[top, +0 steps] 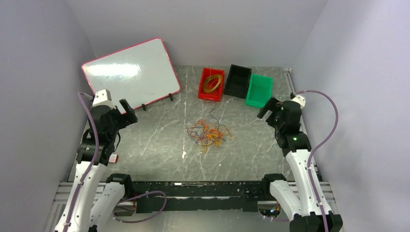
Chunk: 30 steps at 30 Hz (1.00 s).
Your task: Untangle the cables
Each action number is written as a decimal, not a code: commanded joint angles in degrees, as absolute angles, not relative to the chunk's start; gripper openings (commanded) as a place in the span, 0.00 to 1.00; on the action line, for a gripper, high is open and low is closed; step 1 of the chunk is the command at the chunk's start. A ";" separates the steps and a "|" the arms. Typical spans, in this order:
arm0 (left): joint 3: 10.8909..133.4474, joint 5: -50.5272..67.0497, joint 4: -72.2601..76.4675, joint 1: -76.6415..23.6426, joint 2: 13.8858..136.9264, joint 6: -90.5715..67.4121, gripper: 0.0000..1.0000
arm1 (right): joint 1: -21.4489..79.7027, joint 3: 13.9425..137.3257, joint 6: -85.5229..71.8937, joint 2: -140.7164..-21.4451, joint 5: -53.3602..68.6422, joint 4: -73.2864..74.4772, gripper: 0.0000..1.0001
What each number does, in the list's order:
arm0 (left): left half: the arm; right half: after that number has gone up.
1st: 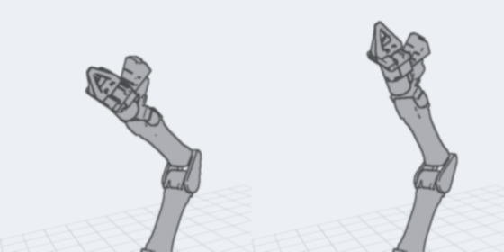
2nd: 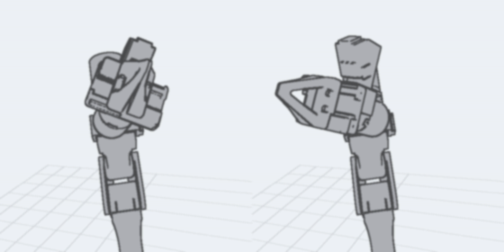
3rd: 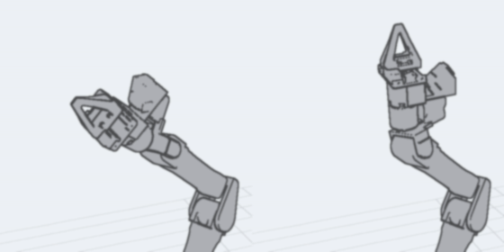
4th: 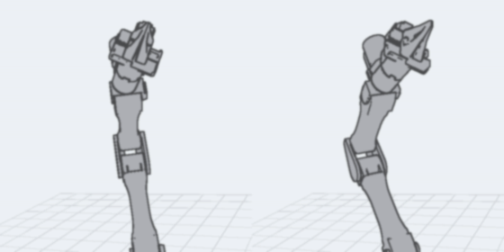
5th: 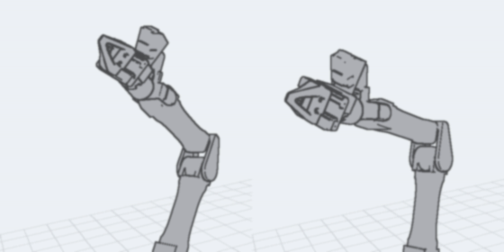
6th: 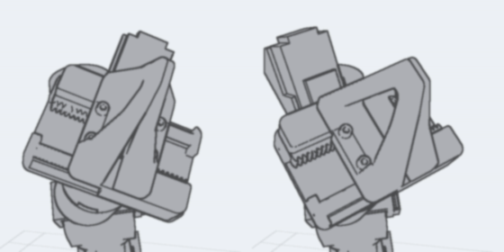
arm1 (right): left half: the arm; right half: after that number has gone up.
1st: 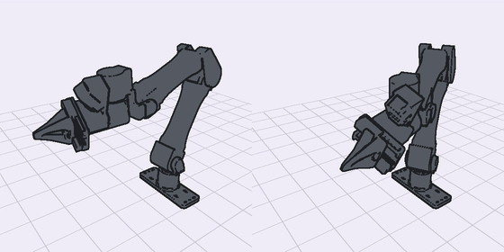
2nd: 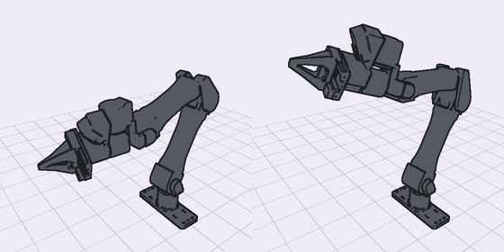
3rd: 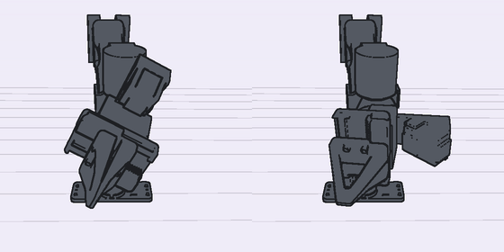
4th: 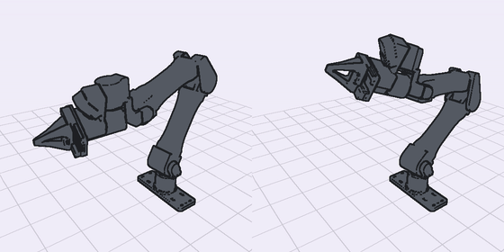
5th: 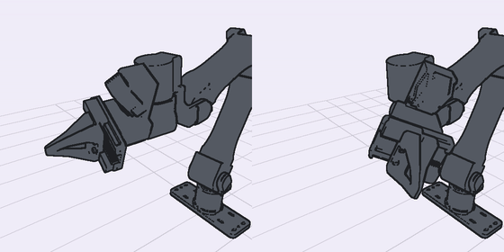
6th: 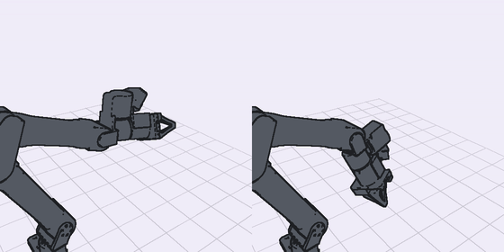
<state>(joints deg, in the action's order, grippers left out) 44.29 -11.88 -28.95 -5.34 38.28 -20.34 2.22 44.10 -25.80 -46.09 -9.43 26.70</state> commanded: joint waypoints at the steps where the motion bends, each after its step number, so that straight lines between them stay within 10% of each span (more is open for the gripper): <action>1: 44.21 -14.77 -29.77 -5.53 36.76 -20.48 1.00 | 2.00 44.64 -26.54 -45.35 -13.04 27.32 1.00; 30: 42.26 -7.99 -26.44 -5.49 32.98 -22.59 1.00 | 1.96 46.62 -25.10 -55.85 -0.38 23.48 0.99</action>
<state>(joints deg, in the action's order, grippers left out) 43.90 -12.03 -29.15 -5.37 34.83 -23.53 2.22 44.25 -26.55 -54.19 -4.47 24.47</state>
